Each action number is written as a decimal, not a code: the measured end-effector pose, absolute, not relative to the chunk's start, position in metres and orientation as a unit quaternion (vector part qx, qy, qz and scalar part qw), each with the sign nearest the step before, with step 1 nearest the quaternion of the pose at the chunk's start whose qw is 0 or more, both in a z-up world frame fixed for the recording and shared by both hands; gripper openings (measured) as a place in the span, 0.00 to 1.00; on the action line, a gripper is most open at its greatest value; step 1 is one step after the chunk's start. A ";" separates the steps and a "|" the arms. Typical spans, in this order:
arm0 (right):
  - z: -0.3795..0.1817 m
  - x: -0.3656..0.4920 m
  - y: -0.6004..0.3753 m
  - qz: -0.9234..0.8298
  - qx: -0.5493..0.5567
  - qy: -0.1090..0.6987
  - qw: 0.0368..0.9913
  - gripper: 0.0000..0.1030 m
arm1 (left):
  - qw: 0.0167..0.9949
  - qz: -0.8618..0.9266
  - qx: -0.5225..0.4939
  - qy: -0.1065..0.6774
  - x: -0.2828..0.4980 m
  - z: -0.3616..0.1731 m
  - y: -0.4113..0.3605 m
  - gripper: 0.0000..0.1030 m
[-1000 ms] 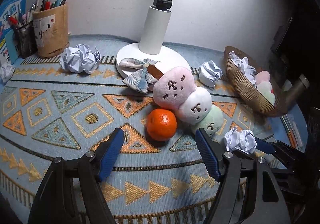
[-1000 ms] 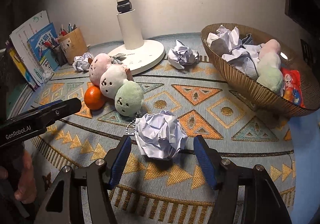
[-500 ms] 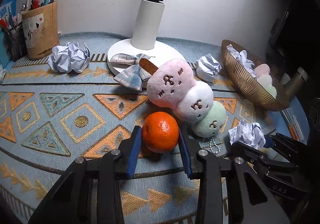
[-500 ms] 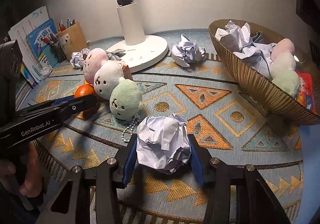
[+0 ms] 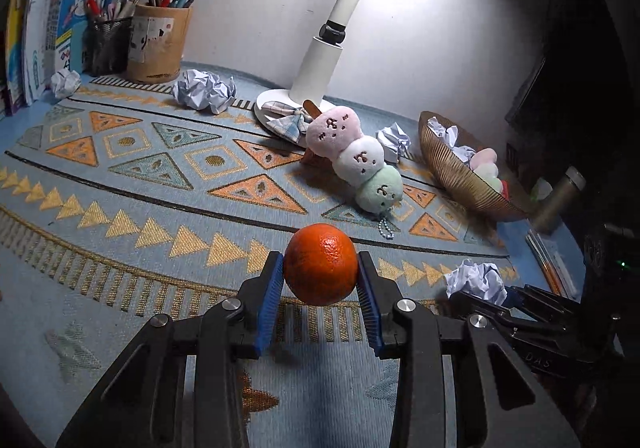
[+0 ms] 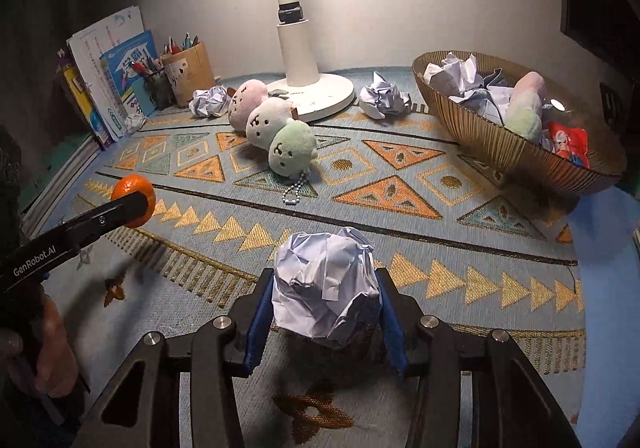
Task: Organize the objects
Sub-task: 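Carry the tangerine and paper ball over the amber bowl and open both tools, then withdraw both tools from the bowl back toward the rug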
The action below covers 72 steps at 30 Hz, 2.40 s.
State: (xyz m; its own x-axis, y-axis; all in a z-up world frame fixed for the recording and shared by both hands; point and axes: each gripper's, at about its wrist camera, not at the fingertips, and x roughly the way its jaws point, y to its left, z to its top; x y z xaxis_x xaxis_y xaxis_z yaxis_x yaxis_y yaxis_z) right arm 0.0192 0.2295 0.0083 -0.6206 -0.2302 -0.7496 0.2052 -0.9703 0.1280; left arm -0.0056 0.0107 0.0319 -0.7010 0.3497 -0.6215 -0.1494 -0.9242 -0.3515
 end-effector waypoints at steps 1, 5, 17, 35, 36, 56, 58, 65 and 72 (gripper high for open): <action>0.006 0.019 0.228 -0.898 0.423 -0.013 0.120 0.45 | 0.132 0.914 -0.360 -0.133 -0.006 0.032 0.012 0.32; 0.003 0.018 0.230 -0.894 0.428 -0.020 0.132 0.54 | 0.130 0.914 -0.365 -0.124 -0.006 0.030 0.014 0.32; 0.004 0.023 0.226 -0.899 0.422 -0.006 0.117 0.62 | 0.137 0.915 -0.357 -0.127 -0.002 0.033 0.013 0.32; 0.105 0.014 0.347 -0.944 0.308 -0.119 0.019 0.48 | 0.263 0.908 -0.315 -0.085 -0.061 0.128 0.123 0.32; 0.112 0.007 0.362 -0.944 0.302 -0.130 -0.003 0.48 | 0.271 0.906 -0.315 -0.083 -0.073 0.132 0.137 0.32; 0.101 -0.078 0.438 -0.925 0.317 -0.201 -0.062 0.64 | 0.284 0.898 -0.329 -0.071 -0.153 0.106 0.218 0.82; 0.103 -0.071 0.436 -0.924 0.317 -0.206 -0.057 0.64 | 0.283 0.899 -0.325 -0.081 -0.142 0.113 0.205 0.82; 0.119 -0.034 0.388 -0.928 0.321 -0.188 -0.022 0.64 | 0.252 0.922 -0.284 -0.079 -0.077 0.147 0.133 0.82; 0.086 0.007 0.297 -0.920 0.367 -0.128 0.056 0.68 | 0.138 0.945 -0.284 -0.083 -0.008 0.106 0.039 0.91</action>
